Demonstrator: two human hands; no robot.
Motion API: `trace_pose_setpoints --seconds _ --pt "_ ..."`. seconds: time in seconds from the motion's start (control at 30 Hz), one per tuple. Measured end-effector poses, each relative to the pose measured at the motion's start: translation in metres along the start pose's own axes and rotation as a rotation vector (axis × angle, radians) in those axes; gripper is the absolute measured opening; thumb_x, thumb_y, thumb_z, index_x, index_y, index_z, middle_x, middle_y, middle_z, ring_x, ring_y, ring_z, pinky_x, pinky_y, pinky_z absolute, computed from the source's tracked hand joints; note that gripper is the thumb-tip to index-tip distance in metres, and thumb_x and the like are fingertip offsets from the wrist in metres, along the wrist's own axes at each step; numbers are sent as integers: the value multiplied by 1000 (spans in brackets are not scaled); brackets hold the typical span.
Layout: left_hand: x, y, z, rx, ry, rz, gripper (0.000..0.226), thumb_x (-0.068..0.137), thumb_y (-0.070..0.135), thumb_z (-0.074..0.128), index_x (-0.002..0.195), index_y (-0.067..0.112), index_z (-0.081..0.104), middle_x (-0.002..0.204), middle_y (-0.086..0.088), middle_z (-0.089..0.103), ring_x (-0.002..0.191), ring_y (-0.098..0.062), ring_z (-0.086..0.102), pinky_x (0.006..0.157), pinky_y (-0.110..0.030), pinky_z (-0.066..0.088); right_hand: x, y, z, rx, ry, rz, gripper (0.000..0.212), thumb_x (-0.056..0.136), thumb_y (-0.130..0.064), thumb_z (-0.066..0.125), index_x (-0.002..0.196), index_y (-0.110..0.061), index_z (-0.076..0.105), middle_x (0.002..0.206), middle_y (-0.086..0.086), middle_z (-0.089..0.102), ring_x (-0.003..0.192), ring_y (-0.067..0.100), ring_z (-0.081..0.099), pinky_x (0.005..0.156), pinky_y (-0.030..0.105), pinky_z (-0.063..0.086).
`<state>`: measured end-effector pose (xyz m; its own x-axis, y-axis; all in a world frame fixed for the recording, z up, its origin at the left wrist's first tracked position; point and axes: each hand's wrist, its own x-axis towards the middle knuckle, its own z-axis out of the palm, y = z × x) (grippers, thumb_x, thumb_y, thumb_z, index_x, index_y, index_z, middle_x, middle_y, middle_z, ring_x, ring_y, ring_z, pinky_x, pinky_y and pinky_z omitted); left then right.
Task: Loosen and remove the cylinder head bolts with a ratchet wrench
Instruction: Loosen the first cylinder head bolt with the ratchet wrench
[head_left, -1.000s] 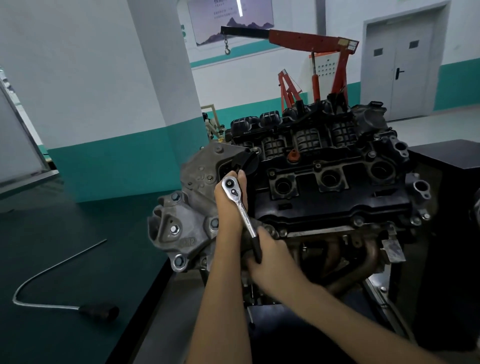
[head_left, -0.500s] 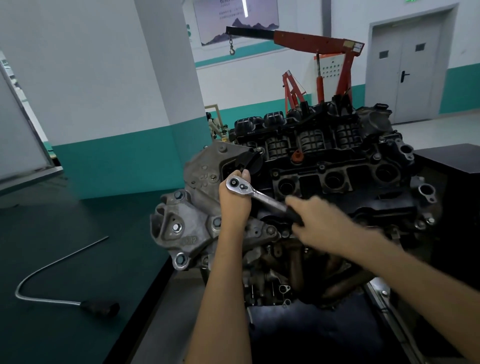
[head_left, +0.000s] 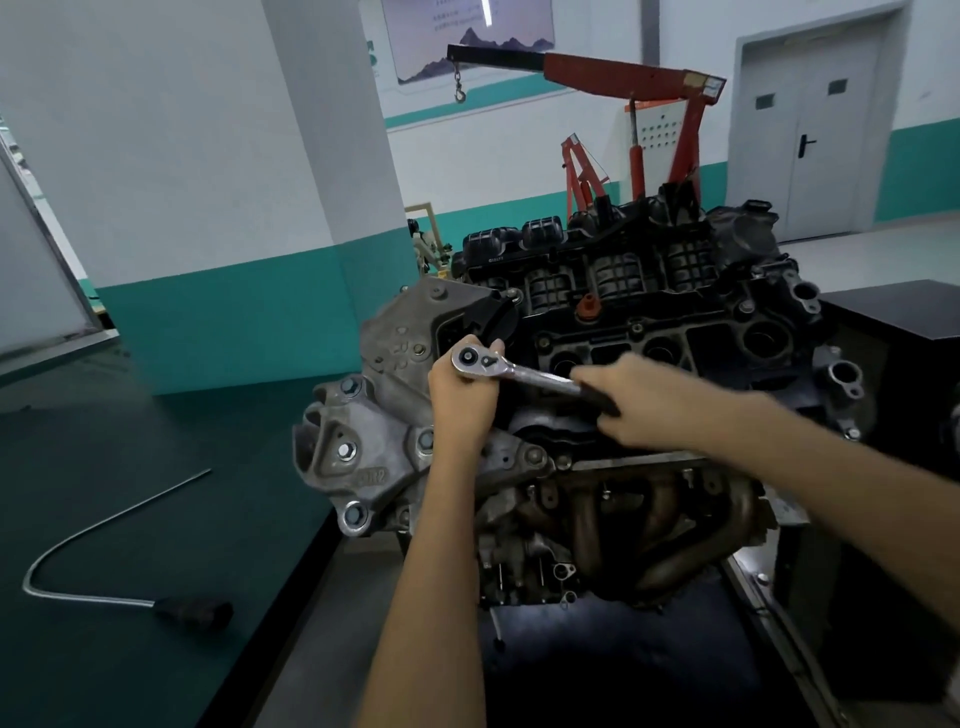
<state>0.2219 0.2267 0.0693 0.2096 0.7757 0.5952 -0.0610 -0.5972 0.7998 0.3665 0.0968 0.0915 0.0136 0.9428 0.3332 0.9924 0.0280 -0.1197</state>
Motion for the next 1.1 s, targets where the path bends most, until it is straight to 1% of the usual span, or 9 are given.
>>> trace_pose_setpoints --seconds 0.1,0.23,0.43,0.53,0.6,0.67,0.77,0.9,1.1 --pt "-1 2 0 -33 2 -28 38 94 16 60 63 1 42 60 -8 41 60 -15 37 55 -26 32 26 11 -33 -259 68 -70 22 81 -15 59 101 -24 56 66 -11 37 73 26 60 58 26 34" --pt "3 4 2 -34 37 -50 44 97 10 54 59 18 33 57 5 32 49 -1 29 51 -16 27 7 -10 1 -165 171 12 16 81 -18 57 92 -27 49 66 -9 34 76 28 59 60 29 35" --pt "1 10 7 42 35 12 48 99 7 49 57 19 29 56 3 28 54 -9 27 50 -19 25 -33 -97 88 731 230 214 22 79 -11 59 86 -26 43 64 -5 56 53 7 57 49 21 45" --pt "-4 7 3 101 47 53 44 101 13 49 60 19 33 59 -4 36 59 -17 34 54 -24 30 -27 -130 105 891 271 258 25 83 -13 58 105 -21 48 79 5 66 72 18 66 65 34 55" --pt "-5 5 1 9 60 -27 38 100 18 52 64 17 39 66 -6 40 62 -14 37 56 -22 33 -26 -118 100 810 232 239 30 82 -12 56 110 -17 47 83 9 65 75 25 65 66 37 54" --pt "-3 4 1 -32 82 -72 36 97 18 58 67 7 42 66 -9 39 60 -9 34 52 -15 30 -28 -90 81 662 132 156 28 79 -10 57 105 -18 48 77 6 62 64 16 62 58 27 51" --pt "-1 4 0 21 67 -26 43 91 20 66 68 -8 42 62 -15 43 58 -14 36 54 -23 33 -20 -36 34 341 -19 27 24 78 -8 61 98 -16 51 65 -5 55 48 1 52 45 15 40" --pt "-3 9 0 -16 -34 -37 46 93 19 64 59 6 35 58 -7 36 54 -10 32 53 -20 30 9 6 -23 -173 -33 -63 35 85 -18 59 118 -28 50 68 -13 40 57 9 44 57 27 39" --pt "1 12 5 -5 52 -57 48 97 9 52 58 18 27 55 5 25 46 -5 25 50 -20 25 -13 -23 23 12 180 67 22 81 -23 58 100 -26 46 67 -10 35 76 29 59 60 29 36"
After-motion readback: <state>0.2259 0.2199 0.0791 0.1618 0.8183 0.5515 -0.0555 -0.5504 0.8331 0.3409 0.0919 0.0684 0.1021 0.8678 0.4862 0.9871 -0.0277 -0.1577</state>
